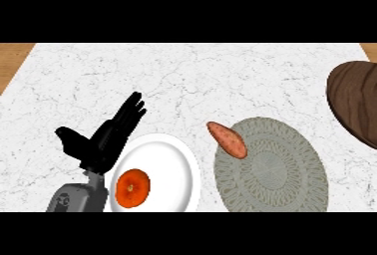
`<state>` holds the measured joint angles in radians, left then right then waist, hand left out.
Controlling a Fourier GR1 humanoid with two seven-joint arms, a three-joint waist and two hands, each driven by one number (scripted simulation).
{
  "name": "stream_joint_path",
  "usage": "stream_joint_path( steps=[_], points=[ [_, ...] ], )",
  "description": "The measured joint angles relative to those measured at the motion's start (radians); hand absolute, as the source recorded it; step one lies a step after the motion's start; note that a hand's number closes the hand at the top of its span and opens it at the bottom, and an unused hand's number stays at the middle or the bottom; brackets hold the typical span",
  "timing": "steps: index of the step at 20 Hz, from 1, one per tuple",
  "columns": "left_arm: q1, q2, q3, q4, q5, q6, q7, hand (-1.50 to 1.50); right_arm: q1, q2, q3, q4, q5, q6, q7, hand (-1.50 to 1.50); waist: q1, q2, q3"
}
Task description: Pick the cupcake from the placemat and place it in the bowl
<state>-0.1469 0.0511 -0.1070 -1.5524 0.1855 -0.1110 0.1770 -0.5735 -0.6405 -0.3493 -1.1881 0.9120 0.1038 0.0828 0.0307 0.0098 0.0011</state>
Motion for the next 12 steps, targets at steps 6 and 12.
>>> stream_joint_path(
  steps=[6, 12],
  points=[
    [0.013, -0.012, -0.024, -0.026, -0.015, 0.006, 0.009, 0.0, -0.086, -0.034, 0.014, 0.347, 0.086, -0.086, -0.044, -1.5, 0.016, 0.005, 0.001],
    [0.011, -0.014, -0.026, -0.04, -0.018, 0.01, 0.017, 0.0, -0.178, -0.048, -0.056, 0.626, 0.056, -0.157, -0.117, -1.5, 0.023, 0.009, 0.003]
  ],
)
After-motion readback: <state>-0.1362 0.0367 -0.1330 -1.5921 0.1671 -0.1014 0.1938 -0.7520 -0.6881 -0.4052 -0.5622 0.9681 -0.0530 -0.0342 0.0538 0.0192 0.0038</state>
